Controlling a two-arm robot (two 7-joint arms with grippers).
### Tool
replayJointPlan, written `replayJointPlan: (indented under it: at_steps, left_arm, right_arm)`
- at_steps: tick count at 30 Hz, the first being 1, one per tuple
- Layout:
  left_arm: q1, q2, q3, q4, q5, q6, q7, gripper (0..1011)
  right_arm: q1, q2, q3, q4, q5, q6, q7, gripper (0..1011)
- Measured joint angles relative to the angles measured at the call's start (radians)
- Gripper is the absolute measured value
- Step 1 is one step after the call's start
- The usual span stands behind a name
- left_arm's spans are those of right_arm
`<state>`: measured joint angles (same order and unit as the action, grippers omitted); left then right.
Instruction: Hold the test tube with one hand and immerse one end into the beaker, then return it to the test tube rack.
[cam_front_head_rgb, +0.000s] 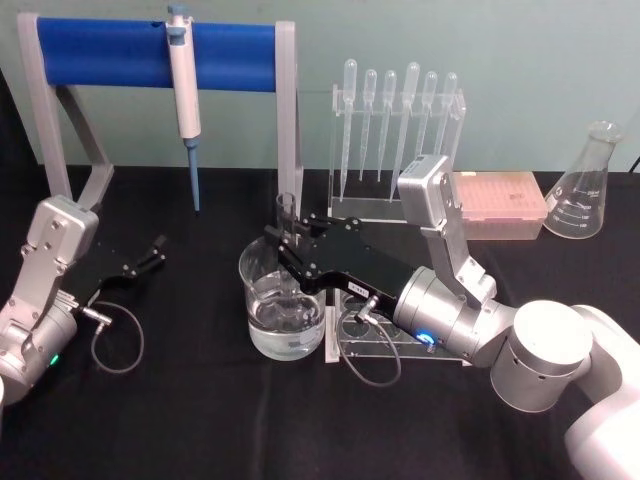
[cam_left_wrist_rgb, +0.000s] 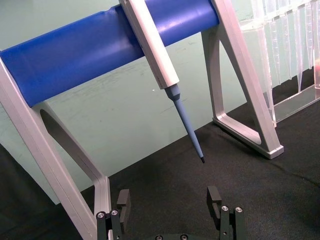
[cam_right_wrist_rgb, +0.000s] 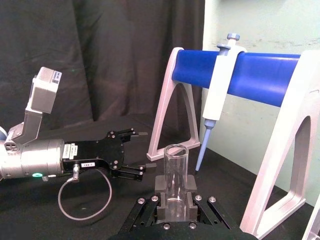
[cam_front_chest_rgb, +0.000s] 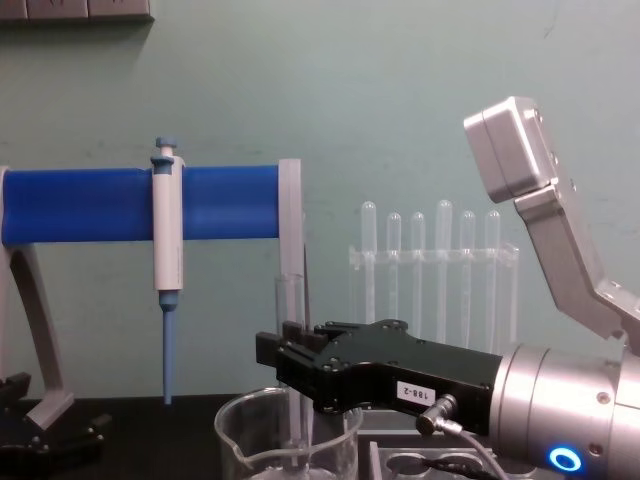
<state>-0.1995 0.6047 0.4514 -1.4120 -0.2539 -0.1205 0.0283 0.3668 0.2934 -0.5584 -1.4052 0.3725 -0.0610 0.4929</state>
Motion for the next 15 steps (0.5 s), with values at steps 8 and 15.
replayJointPlan:
  at_steps: [8, 15]
  left_arm:
    - [0.000, 0.000, 0.000, 0.000, 0.000, 0.000, 0.000, 1000]
    - [0.000, 0.000, 0.000, 0.000, 0.000, 0.000, 0.000, 1000]
  right_arm:
    - [0.000, 0.000, 0.000, 0.000, 0.000, 0.000, 0.000, 224]
    - [0.000, 0.000, 0.000, 0.000, 0.000, 0.000, 0.000, 224]
